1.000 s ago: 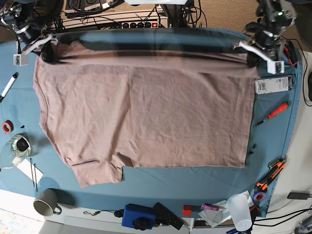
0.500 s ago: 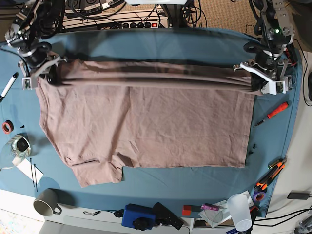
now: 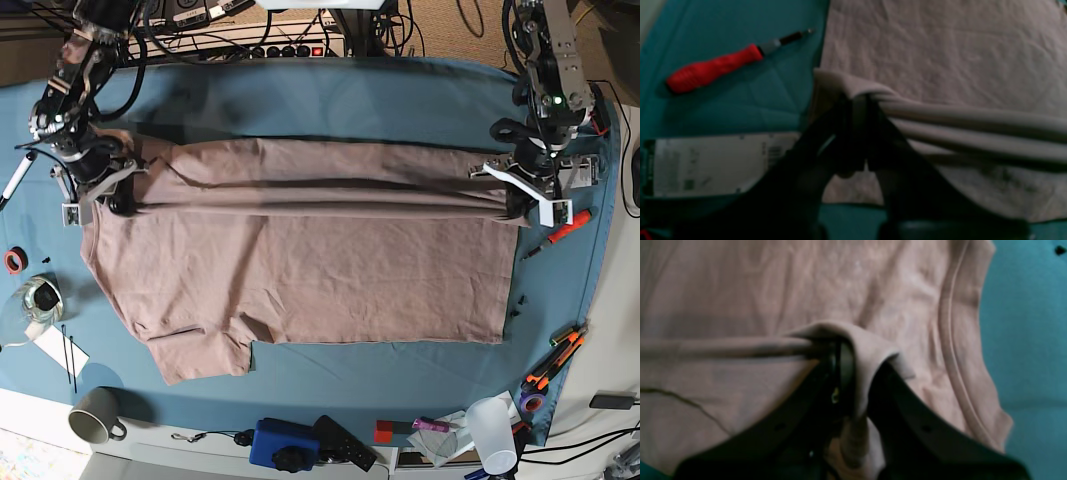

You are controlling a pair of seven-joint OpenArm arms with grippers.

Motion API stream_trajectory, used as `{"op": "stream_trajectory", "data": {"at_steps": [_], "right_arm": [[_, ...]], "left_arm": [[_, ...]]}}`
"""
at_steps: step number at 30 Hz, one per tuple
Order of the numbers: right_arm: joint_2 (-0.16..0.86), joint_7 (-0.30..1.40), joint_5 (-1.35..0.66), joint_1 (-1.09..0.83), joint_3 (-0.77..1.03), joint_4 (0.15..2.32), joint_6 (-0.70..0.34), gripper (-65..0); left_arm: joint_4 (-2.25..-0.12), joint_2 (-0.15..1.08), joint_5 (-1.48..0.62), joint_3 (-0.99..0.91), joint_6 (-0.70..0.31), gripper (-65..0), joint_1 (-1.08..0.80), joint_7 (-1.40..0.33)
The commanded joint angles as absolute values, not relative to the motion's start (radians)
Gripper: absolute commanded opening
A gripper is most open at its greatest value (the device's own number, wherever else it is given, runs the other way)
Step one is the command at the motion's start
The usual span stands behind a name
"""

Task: Fold the T-shirt properly
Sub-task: 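Fold the shoulder edge over onto the shirt body with both grippers, then release the fabric and raise both grippers away from the shirt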

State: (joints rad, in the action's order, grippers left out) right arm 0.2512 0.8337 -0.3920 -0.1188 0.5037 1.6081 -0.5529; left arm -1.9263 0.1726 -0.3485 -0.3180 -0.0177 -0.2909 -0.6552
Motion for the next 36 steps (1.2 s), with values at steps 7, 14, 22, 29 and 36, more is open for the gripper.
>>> {"op": "stream_trajectory", "data": {"at_steps": [7, 14, 22, 29, 36], "right_arm": [[0.311, 0.796, -0.381, 0.033, 0.511, 1.484, -0.548, -65.0], [0.347, 0.777, -0.373, 0.152, 0.487, 1.335, -0.572, -65.0], [0.346, 0.743, -0.308, 0.192, 0.388, 1.311, -0.544, -65.0], [0.346, 0.732, -0.294, 0.191, 0.387, 1.311, -0.541, -65.0], [0.346, 0.718, -0.294, 0.192, 0.387, 1.311, -0.541, -65.0]], "left_arm": [[-1.773, 0.184, -0.339, -0.323, -0.065, -65.0, -0.163, -0.627], [-1.662, 0.184, -0.339, -0.323, -0.065, -65.0, -0.044, -0.629], [-1.55, 0.183, -0.332, -0.323, -0.122, -65.0, 0.051, -0.635], [-1.488, 0.183, -0.333, -0.323, -0.132, -65.0, 0.093, -0.634], [-1.488, 0.183, -0.332, -0.323, -0.132, -65.0, 0.109, -0.627]]}}
